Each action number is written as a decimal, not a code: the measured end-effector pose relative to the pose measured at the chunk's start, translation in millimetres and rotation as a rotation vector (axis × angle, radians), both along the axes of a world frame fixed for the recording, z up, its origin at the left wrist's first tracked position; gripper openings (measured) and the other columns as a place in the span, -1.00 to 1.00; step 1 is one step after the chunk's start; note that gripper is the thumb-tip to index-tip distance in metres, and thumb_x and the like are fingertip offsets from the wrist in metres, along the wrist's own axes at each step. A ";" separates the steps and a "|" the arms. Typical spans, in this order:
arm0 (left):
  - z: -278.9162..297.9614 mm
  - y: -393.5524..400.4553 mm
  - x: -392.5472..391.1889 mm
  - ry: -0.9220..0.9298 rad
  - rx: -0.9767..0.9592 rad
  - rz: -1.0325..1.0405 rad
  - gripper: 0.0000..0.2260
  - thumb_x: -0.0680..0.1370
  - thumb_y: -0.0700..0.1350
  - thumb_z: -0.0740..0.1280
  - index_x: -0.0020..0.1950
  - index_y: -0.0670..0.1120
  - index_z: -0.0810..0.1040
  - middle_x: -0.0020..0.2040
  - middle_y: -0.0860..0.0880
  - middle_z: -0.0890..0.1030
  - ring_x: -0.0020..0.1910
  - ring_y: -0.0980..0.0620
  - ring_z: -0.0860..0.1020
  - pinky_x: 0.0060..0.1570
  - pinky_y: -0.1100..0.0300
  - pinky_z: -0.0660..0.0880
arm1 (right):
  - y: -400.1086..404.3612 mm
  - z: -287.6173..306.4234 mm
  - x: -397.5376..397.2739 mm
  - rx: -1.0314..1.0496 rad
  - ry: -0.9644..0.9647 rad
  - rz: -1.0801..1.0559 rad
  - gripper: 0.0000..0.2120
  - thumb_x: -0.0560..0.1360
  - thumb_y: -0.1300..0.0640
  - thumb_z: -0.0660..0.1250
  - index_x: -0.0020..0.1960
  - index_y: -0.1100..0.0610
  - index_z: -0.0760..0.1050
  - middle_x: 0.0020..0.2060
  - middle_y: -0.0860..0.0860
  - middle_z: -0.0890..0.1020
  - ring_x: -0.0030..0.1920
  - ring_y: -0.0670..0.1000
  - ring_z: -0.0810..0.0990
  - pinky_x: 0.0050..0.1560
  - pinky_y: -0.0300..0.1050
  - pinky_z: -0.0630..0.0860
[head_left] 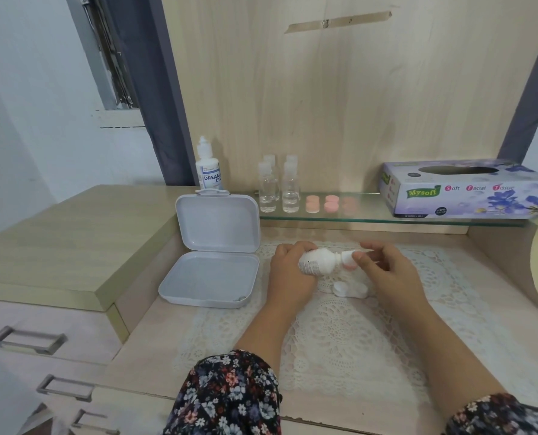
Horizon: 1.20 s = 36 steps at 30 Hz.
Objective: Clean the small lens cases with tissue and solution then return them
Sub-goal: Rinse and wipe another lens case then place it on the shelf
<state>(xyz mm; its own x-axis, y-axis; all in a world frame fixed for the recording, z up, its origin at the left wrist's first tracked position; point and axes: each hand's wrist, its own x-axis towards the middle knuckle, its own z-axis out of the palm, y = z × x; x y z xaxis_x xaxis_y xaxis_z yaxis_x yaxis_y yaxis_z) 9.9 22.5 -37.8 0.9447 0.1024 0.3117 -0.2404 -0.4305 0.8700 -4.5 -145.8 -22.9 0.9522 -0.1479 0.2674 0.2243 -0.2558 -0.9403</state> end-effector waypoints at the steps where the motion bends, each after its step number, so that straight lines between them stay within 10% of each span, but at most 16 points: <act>1: -0.1 0.1 0.3 0.004 0.001 -0.001 -0.53 0.35 -0.36 0.35 0.02 0.20 0.53 0.04 0.05 0.38 0.04 0.05 0.46 -0.02 0.21 0.47 | 0.0 0.5 -0.3 0.022 0.010 -0.009 -0.86 0.52 0.05 0.36 0.07 -0.01 0.56 -0.16 -0.13 0.62 -0.20 -0.20 0.54 -0.22 -0.27 0.38; 26: 0.7 0.5 -0.6 0.014 0.006 0.019 -0.55 0.35 -0.33 0.38 0.02 0.21 0.53 0.05 0.06 0.39 0.04 0.05 0.47 0.02 0.17 0.49 | 0.7 1.6 -0.9 -0.017 0.025 0.015 -0.89 0.51 0.14 0.38 -0.01 -0.02 0.63 -0.14 -0.13 0.67 -0.09 -0.15 0.58 -0.16 -0.31 0.39; 36: -0.7 0.6 0.2 0.039 0.010 0.010 -0.54 0.35 -0.35 0.36 0.08 0.15 0.55 0.08 0.03 0.39 0.05 0.03 0.47 0.06 0.11 0.50 | -0.8 0.3 1.0 -0.026 -0.006 0.058 -0.75 0.47 0.23 0.42 -0.04 -0.14 0.64 -0.22 -0.02 0.58 -0.33 -0.08 0.40 -0.29 -0.39 0.36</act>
<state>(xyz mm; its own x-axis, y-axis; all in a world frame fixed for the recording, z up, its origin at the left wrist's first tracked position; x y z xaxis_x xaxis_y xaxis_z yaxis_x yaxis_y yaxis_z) 10.1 23.1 -38.4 0.9549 0.1090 0.2761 -0.2023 -0.4417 0.8741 -3.5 -146.7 -22.6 0.9574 -0.0851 0.2761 0.2451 -0.2664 -0.9322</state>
